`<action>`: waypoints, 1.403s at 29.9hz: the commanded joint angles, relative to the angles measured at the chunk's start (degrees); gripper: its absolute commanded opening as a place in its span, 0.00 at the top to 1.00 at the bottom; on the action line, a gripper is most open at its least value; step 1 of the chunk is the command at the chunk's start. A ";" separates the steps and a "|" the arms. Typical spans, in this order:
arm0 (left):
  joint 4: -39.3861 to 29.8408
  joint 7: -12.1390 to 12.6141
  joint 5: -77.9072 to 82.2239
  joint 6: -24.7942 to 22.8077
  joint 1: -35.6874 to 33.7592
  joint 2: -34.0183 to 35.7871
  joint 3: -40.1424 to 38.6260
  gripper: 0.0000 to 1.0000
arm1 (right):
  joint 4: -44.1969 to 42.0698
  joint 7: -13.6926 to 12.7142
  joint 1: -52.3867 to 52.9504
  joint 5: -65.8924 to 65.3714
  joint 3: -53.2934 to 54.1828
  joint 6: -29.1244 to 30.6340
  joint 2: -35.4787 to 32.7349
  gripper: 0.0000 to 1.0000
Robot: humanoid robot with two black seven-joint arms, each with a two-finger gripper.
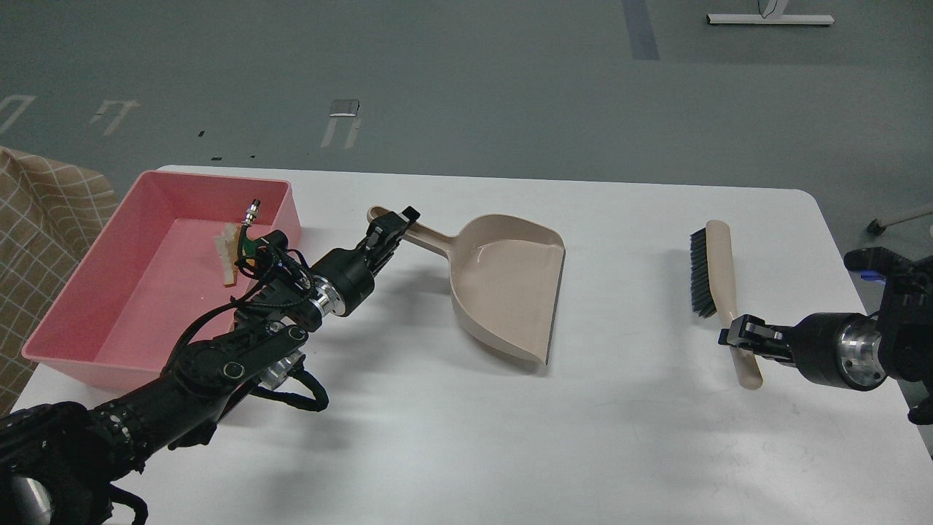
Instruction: Sweep and dump garbage into bin
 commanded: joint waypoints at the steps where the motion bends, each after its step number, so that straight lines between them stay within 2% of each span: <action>1: 0.08 0.00 0.00 0.92 0.02 -0.41 0.04 1.00 | -0.01 0.00 0.00 0.00 0.00 0.00 0.01 1.00; 11: 0.08 0.00 0.00 1.36 0.72 -0.50 0.04 1.00 | -0.18 0.00 0.09 0.00 0.00 0.00 0.01 0.99; 16: 0.08 0.00 0.00 1.44 0.72 -0.50 0.04 1.00 | -0.54 0.00 0.17 0.09 0.00 0.00 0.09 0.90; 22: 0.08 0.00 0.00 1.45 1.07 -0.50 -0.05 1.00 | -0.54 0.00 0.17 0.18 0.00 0.00 0.09 0.86; 25: 0.08 0.00 0.00 1.45 1.25 -0.50 -0.05 0.95 | -0.54 0.00 0.17 0.26 0.00 0.00 0.09 0.84; 31: 0.08 0.00 -0.09 1.45 1.51 -0.85 -0.22 0.76 | -0.54 0.00 0.26 0.35 0.18 0.00 0.18 0.68; 33: 0.08 0.00 -0.09 1.45 1.60 -0.85 -0.31 0.63 | -0.54 0.00 0.35 0.44 0.18 0.00 0.18 0.65; 35: 0.08 0.00 -0.09 2.23 1.60 -1.03 -0.40 0.43 | -0.54 0.00 0.35 0.44 0.18 0.00 0.18 0.58; 37: 0.08 0.00 -0.17 2.76 1.69 -1.29 -0.40 0.35 | -0.54 0.00 0.35 0.44 0.18 0.00 0.18 0.55; 41: -0.10 0.00 -0.26 3.03 1.69 -1.55 -0.40 0.20 | -0.54 0.00 0.35 0.44 0.18 0.00 0.18 0.37; 42: -0.18 0.00 -0.61 3.03 1.87 -1.55 -0.49 0.14 | -0.54 0.00 0.35 0.44 0.18 0.00 0.18 0.30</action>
